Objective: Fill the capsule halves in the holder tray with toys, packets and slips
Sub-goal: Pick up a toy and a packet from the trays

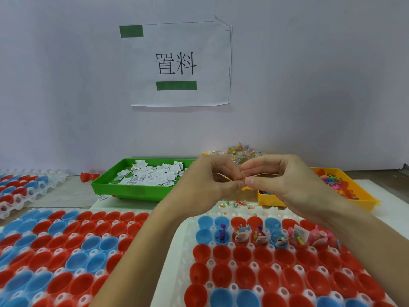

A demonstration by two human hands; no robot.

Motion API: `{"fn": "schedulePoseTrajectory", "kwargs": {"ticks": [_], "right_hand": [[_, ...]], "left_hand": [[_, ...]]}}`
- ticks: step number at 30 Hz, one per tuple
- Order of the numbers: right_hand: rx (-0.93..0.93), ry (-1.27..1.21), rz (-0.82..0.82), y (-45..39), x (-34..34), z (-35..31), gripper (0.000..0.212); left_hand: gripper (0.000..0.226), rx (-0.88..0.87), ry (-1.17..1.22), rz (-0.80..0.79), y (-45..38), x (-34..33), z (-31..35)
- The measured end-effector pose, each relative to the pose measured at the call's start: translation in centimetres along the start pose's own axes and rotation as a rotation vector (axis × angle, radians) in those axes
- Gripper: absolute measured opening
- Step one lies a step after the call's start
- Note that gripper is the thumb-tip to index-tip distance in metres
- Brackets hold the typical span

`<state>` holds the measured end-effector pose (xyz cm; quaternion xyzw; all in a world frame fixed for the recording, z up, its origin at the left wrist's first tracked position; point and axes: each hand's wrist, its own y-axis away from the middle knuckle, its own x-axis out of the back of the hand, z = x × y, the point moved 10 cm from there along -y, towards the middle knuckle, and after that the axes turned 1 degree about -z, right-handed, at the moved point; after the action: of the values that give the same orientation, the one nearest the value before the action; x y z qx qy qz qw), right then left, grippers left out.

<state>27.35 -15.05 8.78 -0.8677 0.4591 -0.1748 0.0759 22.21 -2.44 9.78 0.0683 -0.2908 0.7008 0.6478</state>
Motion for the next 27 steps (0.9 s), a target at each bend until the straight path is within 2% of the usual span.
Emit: {"fn": "schedulePoseTrajectory", "kwargs": {"ticks": [3,8,15,22,27], "right_hand": [[0.012,0.056,0.013,0.2,0.0,-0.4,0.024],[0.041,0.103,0.04,0.4,0.3,-0.9,0.026],[0.065,0.137,0.05,0.5,0.0,-1.1,0.027],[0.009,0.122,0.001,0.4,-1.3,-0.2,0.009],[-0.025,0.262,-0.083,-0.6,-2.5,0.1,0.005]], "left_hand": [[0.021,0.015,-0.031,0.002,-0.1,-0.2,-0.3],[0.025,0.017,-0.055,0.023,-0.3,-0.1,-0.6],[0.012,0.045,-0.085,-0.04,-0.2,-0.1,-0.7],[0.013,0.069,-0.248,-0.083,0.0,0.3,-1.1],[0.015,0.071,-0.32,-0.158,0.1,-0.2,-1.5]]}}
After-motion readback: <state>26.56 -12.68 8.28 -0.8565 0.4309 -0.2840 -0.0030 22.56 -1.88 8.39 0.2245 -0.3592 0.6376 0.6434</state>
